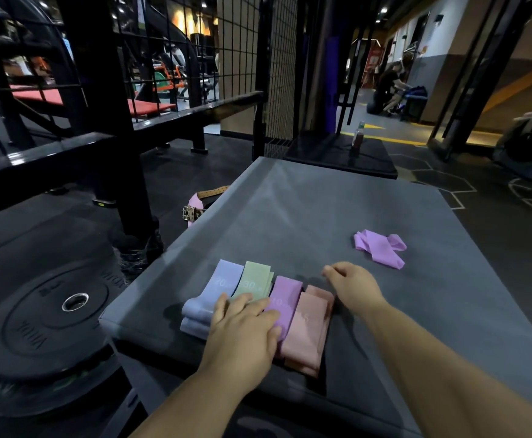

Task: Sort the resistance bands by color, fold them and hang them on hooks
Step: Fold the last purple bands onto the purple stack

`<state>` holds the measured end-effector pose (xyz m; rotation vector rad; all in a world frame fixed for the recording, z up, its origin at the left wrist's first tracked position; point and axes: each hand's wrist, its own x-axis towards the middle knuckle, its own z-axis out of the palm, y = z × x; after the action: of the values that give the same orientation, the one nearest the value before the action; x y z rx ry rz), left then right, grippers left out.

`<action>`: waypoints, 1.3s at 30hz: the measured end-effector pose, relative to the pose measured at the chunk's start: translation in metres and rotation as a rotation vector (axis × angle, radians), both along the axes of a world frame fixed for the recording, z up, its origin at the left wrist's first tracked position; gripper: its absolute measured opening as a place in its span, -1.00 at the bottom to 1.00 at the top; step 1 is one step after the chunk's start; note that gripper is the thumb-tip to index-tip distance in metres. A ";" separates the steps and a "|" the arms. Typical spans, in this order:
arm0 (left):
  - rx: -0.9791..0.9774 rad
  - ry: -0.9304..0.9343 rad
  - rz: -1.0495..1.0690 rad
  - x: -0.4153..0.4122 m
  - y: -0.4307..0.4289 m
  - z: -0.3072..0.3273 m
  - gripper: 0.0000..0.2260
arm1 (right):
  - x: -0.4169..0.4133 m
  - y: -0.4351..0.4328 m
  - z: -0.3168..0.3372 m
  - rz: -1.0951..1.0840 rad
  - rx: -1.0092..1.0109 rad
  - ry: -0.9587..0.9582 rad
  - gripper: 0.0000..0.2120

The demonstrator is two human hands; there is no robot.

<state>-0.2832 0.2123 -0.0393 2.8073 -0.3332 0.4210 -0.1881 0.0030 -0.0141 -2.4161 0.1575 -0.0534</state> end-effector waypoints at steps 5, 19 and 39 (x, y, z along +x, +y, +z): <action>0.004 0.041 -0.121 -0.005 -0.005 0.014 -0.79 | -0.019 -0.017 -0.002 0.074 0.021 0.021 -0.87; 0.078 0.161 -0.157 -0.005 -0.012 0.015 -0.77 | -0.032 -0.004 -0.008 0.199 -0.461 -0.093 -0.75; 0.129 0.183 -0.161 -0.005 -0.016 0.018 -0.83 | -0.028 0.002 -0.006 0.163 -0.362 -0.013 -0.74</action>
<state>-0.2886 0.1961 -0.0209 2.8867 -0.5578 0.1088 -0.2163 0.0046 -0.0198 -2.7798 -0.0615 -0.0252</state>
